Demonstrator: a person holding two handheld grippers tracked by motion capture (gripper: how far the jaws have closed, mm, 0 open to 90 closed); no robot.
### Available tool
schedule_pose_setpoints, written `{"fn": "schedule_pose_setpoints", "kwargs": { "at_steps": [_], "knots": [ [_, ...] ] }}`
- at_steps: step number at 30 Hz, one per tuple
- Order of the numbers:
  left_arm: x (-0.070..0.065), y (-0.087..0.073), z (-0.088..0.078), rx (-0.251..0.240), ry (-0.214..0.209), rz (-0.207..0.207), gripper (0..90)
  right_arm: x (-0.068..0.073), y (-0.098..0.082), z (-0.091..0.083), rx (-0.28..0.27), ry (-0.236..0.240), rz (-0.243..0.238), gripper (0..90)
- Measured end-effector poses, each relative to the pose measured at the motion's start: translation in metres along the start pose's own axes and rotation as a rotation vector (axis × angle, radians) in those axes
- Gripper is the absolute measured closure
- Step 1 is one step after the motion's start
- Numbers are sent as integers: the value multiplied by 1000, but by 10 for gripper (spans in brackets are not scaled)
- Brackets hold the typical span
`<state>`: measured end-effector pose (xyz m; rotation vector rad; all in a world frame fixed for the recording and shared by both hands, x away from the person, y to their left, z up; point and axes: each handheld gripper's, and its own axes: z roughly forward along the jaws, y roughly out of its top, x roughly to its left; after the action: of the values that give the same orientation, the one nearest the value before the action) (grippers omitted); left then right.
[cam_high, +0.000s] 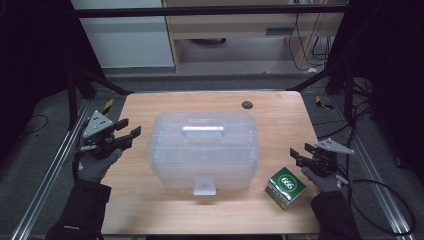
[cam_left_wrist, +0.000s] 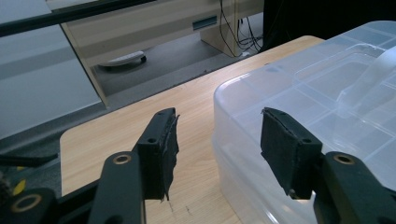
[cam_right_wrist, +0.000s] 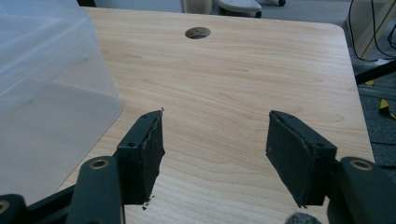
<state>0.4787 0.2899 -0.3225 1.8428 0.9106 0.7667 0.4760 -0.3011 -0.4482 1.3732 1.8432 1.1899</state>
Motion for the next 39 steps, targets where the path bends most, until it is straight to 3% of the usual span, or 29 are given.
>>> {"fn": "schedule_pose_setpoints", "kwargs": {
  "at_steps": [7,12,20,30,35,39],
  "knots": [
    [-12,17,3,15,-22,74,434,1,0,0,5,2,3,372],
    [-19,23,9,33,-24,97,433,0,0,0,4,4,3,372],
    [-37,32,14,53,-35,175,473,0,0,0,12,5,12,370],
    [-59,41,22,72,-121,288,452,-1,-1,1,23,12,20,369],
    [-66,43,24,86,-187,345,447,-1,-1,1,26,17,24,373],
    [-72,46,27,105,-198,384,442,0,-1,2,30,19,22,377]
  ]
}}
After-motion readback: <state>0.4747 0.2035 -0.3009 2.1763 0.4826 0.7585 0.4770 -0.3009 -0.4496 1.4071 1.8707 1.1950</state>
